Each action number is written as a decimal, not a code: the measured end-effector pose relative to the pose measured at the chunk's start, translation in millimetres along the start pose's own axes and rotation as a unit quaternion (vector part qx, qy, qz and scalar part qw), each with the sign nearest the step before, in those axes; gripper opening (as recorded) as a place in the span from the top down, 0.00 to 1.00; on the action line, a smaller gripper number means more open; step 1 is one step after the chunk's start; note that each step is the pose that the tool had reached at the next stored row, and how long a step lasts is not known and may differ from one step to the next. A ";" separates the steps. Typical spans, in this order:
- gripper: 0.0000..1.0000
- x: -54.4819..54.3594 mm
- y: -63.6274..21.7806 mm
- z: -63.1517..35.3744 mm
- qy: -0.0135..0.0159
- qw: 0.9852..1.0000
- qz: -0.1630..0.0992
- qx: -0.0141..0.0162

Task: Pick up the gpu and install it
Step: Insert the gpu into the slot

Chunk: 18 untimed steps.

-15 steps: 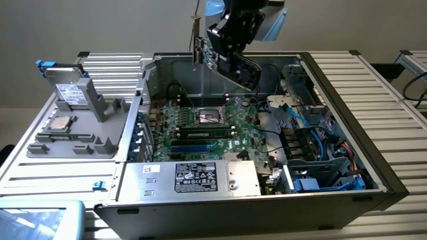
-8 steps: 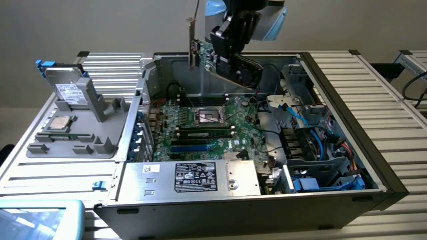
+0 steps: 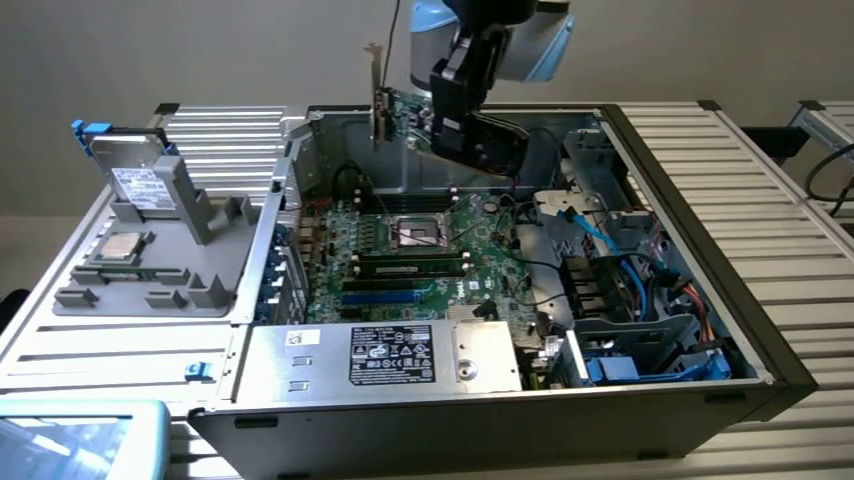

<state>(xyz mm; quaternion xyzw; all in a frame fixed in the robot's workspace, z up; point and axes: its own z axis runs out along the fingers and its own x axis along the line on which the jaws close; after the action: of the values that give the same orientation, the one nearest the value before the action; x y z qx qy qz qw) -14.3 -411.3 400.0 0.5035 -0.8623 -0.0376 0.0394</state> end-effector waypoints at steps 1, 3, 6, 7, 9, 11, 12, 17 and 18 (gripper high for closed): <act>0.71 0.0 0.0 0.2 0.001 1.000 -0.009 0.000; 0.71 0.0 0.0 0.5 0.003 1.000 -0.027 0.001; 0.71 0.0 -0.1 1.0 0.004 0.998 -0.055 0.004; 0.71 0.0 -0.1 1.1 0.005 0.998 -0.064 0.005; 0.71 0.0 -0.1 1.4 0.006 0.997 -0.082 0.007; 0.71 0.0 -0.1 1.7 0.008 0.995 -0.100 0.008; 0.71 0.0 -0.1 1.8 0.008 0.994 -0.108 0.009; 0.71 0.0 -0.2 2.5 0.011 0.988 -0.153 0.014; 0.71 0.0 -0.2 2.7 0.011 0.987 -0.162 0.016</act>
<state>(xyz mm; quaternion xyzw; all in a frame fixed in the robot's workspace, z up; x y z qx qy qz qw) -14.4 -411.3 397.3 0.6377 -0.7691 -0.0240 0.0345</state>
